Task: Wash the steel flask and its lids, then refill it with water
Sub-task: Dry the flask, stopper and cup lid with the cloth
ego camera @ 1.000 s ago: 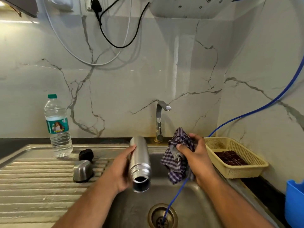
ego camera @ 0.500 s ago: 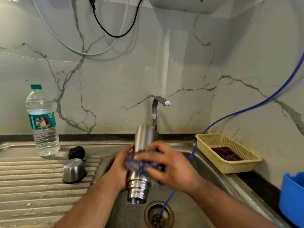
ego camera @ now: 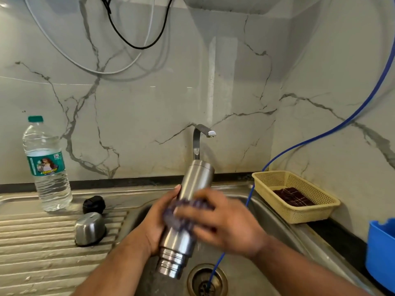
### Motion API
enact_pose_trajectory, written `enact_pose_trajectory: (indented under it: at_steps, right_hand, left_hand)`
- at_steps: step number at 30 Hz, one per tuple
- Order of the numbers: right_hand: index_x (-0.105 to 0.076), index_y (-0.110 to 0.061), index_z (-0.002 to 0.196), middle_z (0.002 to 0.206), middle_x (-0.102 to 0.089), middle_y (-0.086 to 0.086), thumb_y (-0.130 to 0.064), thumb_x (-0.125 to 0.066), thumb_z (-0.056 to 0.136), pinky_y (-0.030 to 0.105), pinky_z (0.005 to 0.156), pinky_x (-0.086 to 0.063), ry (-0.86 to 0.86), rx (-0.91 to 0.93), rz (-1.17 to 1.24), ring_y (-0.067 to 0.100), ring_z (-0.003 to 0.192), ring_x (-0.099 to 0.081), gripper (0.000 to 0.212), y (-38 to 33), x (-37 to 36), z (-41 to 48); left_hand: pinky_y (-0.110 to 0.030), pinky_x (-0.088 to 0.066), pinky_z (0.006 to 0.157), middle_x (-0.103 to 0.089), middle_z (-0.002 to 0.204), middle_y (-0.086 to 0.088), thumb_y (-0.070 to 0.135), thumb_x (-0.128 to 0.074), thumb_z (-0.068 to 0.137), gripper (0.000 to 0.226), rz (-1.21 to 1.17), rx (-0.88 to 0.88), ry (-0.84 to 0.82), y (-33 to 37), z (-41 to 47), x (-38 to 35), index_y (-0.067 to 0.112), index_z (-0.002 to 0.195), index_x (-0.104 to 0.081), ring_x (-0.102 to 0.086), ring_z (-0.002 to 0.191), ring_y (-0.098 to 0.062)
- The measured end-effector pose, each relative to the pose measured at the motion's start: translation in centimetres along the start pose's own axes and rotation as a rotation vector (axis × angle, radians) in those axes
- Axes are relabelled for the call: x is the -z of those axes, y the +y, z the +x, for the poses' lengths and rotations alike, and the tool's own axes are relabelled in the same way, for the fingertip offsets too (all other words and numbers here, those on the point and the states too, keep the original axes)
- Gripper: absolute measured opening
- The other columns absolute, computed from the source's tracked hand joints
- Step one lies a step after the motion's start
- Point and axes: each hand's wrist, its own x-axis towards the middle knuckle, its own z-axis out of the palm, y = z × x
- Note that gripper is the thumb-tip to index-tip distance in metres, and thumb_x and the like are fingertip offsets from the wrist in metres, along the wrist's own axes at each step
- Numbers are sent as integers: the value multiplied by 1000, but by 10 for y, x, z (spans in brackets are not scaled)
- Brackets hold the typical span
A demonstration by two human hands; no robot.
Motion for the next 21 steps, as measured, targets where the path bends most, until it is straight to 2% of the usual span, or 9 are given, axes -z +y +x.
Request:
enact_pose_trajectory:
  at_steps: [3,6,9,11,13,14,15,17,21]
  right_hand:
    - [-55,-46,135,124,-44,-13,-42,-60,95,36,83,-60,320,-530,41,6,100,-57,41,25,6,11]
    - [-58,-41,137,119,-44,-12,-35,-63,97,32,86,-59,411,-659,51,1,95,-54,40,34,10,13]
    - [-54,-46,138,127,-40,-16,-43,-62,96,26,88,-59,189,-514,125,1,101,-55,44,8,7,8]
    - [-54,-47,137,130,-41,-14,-47,-62,94,22,81,-58,-15,-236,114,3,102,-54,43,-7,7,3]
    - [-57,-44,136,128,-46,-9,-47,-66,94,22,70,-54,-127,58,27,4,102,-53,43,-6,8,-1]
    - [-57,-44,137,127,-47,-9,-47,-66,94,22,68,-53,-135,111,-18,4,102,-53,43,-3,8,-2]
    - [-57,-45,136,127,-48,-9,-48,-66,94,22,68,-54,-97,76,-38,5,101,-55,43,2,7,-3]
    - [-57,-48,135,126,-47,-15,-50,-61,92,24,75,-57,91,-202,18,4,98,-57,43,11,10,-2]
    - [-59,-42,136,114,-48,-12,-40,-62,95,31,86,-57,373,-611,57,5,95,-57,41,35,15,-4]
  left_hand:
    - [-47,-62,67,-67,103,-29,58,-59,89,66,81,7,-93,-3,2,-2,-1,116,-72,-68,78,-39]
    - [-47,-62,72,-65,121,-28,60,-56,95,66,102,-26,-98,-5,2,-3,3,124,-70,-69,84,-38]
    - [-43,-62,64,-69,103,-30,56,-58,93,62,117,-47,-69,-6,2,-3,-2,108,-76,-70,73,-37]
    - [-40,-61,55,-71,85,-26,49,-55,89,57,83,-56,-43,-5,2,0,-2,92,-81,-70,62,-34]
    - [-39,-60,59,-71,84,-25,48,-53,91,58,55,-37,-18,-4,2,3,-4,100,-79,-70,64,-35]
    - [-39,-60,60,-71,83,-25,46,-53,91,57,57,-32,-13,-4,1,0,-4,101,-78,-70,64,-35]
    - [-38,-60,58,-70,81,-24,43,-53,91,55,45,-19,-29,-4,0,0,-5,97,-79,-69,63,-35]
    - [-39,-60,57,-69,84,-25,45,-56,88,54,60,9,-30,-4,1,-4,-4,97,-77,-68,65,-36]
    - [-47,-61,75,-70,102,-26,52,-50,93,60,136,-20,-63,-5,-3,-9,1,108,-78,-68,78,-35]
